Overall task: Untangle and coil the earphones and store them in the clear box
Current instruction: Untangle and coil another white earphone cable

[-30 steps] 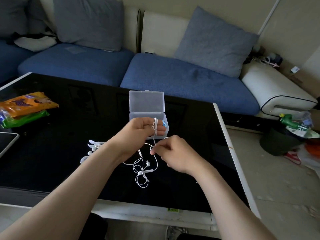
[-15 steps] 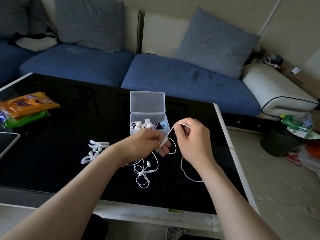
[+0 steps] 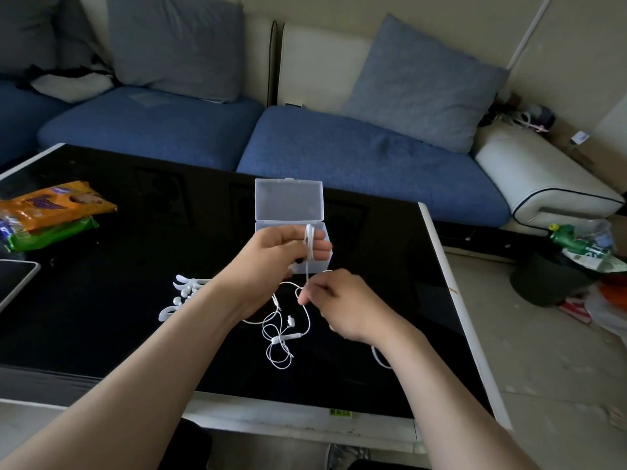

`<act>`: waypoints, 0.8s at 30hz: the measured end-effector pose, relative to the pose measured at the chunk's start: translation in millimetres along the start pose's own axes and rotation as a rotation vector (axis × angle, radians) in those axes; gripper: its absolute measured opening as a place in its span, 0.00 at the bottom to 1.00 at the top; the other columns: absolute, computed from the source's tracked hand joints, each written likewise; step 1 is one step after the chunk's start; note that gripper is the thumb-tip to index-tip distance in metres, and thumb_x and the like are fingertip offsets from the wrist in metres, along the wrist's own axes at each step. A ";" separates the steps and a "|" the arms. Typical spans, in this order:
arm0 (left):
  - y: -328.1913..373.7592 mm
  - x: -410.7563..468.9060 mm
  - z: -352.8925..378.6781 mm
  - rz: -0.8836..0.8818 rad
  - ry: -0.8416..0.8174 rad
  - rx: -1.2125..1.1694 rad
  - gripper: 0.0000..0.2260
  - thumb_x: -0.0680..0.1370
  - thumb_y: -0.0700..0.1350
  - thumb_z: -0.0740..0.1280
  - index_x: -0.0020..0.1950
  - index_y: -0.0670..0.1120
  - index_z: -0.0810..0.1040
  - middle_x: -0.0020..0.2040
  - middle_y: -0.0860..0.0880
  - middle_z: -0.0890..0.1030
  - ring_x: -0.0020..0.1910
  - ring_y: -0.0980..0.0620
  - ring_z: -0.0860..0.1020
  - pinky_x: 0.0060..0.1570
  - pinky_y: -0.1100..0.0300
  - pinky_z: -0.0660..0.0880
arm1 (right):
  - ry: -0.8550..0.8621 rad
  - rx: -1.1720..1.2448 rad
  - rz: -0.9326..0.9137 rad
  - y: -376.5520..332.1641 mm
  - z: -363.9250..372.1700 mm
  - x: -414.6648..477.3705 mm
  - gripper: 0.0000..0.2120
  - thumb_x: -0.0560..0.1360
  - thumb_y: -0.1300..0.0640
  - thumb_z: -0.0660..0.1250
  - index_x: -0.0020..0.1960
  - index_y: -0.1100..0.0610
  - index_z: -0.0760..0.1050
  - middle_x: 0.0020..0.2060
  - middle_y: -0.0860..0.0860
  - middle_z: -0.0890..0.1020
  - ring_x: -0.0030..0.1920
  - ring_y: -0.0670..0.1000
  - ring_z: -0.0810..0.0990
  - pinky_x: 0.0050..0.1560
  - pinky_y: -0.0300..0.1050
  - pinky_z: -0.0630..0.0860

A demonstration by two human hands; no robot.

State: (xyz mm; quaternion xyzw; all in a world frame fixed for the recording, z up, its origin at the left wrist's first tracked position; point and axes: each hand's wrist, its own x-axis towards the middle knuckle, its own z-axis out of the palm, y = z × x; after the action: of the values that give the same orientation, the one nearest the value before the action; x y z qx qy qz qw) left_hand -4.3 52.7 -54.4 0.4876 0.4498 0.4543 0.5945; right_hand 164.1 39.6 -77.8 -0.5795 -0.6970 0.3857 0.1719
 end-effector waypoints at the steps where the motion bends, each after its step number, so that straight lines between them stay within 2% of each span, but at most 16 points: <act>1: -1.5 0.3 -2.0 0.022 0.033 0.063 0.12 0.84 0.32 0.61 0.60 0.40 0.84 0.55 0.45 0.88 0.58 0.49 0.86 0.61 0.58 0.81 | -0.013 -0.011 -0.021 -2.6 0.8 -1.6 0.15 0.84 0.53 0.61 0.45 0.48 0.84 0.23 0.42 0.74 0.27 0.48 0.72 0.35 0.46 0.71; 3: -3.0 -1.6 -4.8 0.060 0.052 0.261 0.14 0.83 0.29 0.60 0.59 0.40 0.83 0.54 0.45 0.88 0.53 0.55 0.86 0.54 0.66 0.81 | 0.016 -0.027 -0.068 -9.4 -1.4 -3.7 0.13 0.83 0.54 0.64 0.45 0.50 0.85 0.21 0.41 0.73 0.26 0.45 0.68 0.32 0.45 0.67; 4: -4.8 -2.3 -5.9 0.080 0.034 0.382 0.15 0.83 0.30 0.59 0.59 0.41 0.84 0.54 0.45 0.87 0.52 0.56 0.86 0.52 0.65 0.81 | 0.050 -0.026 -0.098 -12.4 -3.2 -4.8 0.12 0.82 0.55 0.65 0.44 0.51 0.85 0.22 0.41 0.73 0.26 0.44 0.68 0.31 0.44 0.65; 7: -9.5 -1.1 -8.6 0.110 -0.065 0.712 0.16 0.80 0.35 0.60 0.49 0.52 0.84 0.46 0.47 0.86 0.48 0.44 0.84 0.54 0.44 0.81 | 0.205 0.024 -0.173 -15.1 -8.1 -5.5 0.12 0.79 0.55 0.66 0.41 0.56 0.85 0.25 0.48 0.77 0.28 0.46 0.69 0.33 0.46 0.68; 8: -10.9 -0.1 -9.3 0.090 -0.086 0.737 0.15 0.79 0.37 0.60 0.47 0.51 0.83 0.45 0.47 0.85 0.48 0.42 0.83 0.54 0.42 0.80 | 0.264 0.044 -0.184 -13.6 -9.6 -4.9 0.12 0.79 0.55 0.66 0.40 0.57 0.84 0.27 0.51 0.78 0.29 0.47 0.70 0.33 0.46 0.69; 11: -10.1 0.5 -5.4 -0.005 -0.123 0.653 0.16 0.80 0.31 0.57 0.51 0.44 0.84 0.47 0.46 0.87 0.49 0.49 0.85 0.55 0.56 0.80 | 0.426 0.114 -0.175 -6.7 -15.9 -3.3 0.14 0.80 0.55 0.67 0.37 0.56 0.80 0.29 0.53 0.79 0.30 0.45 0.71 0.33 0.43 0.68; 14: -6.5 -1.6 0.5 -0.064 -0.155 0.488 0.18 0.80 0.27 0.55 0.53 0.38 0.84 0.49 0.38 0.87 0.46 0.48 0.84 0.50 0.64 0.80 | 0.545 0.127 -0.156 -0.6 -21.6 -2.7 0.17 0.83 0.53 0.67 0.36 0.56 0.77 0.28 0.51 0.76 0.29 0.43 0.70 0.32 0.41 0.67; 16: -1.1 -4.8 3.3 -0.093 -0.193 0.365 0.17 0.80 0.27 0.56 0.55 0.37 0.84 0.47 0.38 0.86 0.45 0.50 0.83 0.46 0.64 0.77 | 0.584 0.113 -0.121 2.1 -22.2 -1.2 0.17 0.84 0.51 0.66 0.39 0.57 0.79 0.29 0.49 0.79 0.30 0.45 0.74 0.32 0.40 0.69; 18: 3.9 -7.4 5.5 -0.132 -0.237 0.278 0.16 0.81 0.31 0.57 0.57 0.38 0.84 0.46 0.43 0.86 0.45 0.55 0.83 0.45 0.59 0.71 | 0.579 0.110 -0.079 3.4 -22.6 0.6 0.18 0.85 0.49 0.65 0.42 0.58 0.80 0.34 0.51 0.82 0.35 0.48 0.79 0.37 0.44 0.73; 20: 7.2 -7.6 5.4 -0.164 -0.275 0.157 0.15 0.81 0.33 0.58 0.59 0.39 0.83 0.47 0.46 0.86 0.45 0.54 0.82 0.47 0.52 0.66 | 0.541 0.110 -0.040 2.0 -23.2 1.1 0.19 0.86 0.47 0.63 0.42 0.57 0.79 0.34 0.50 0.82 0.34 0.49 0.78 0.38 0.46 0.73; 24: 8.8 -6.1 4.7 -0.180 -0.295 -0.047 0.15 0.81 0.36 0.59 0.54 0.44 0.86 0.49 0.46 0.85 0.46 0.54 0.81 0.46 0.52 0.63 | 0.454 0.123 0.025 -0.3 -18.4 2.8 0.19 0.87 0.47 0.60 0.40 0.53 0.77 0.32 0.47 0.78 0.33 0.46 0.74 0.33 0.41 0.67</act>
State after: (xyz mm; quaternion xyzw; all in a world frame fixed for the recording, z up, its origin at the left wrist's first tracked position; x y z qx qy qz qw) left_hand -1.7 46.9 -44.6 0.4928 0.3888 0.3330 0.7036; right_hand 175.8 48.5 -66.3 -0.6484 -0.6086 0.2891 0.3544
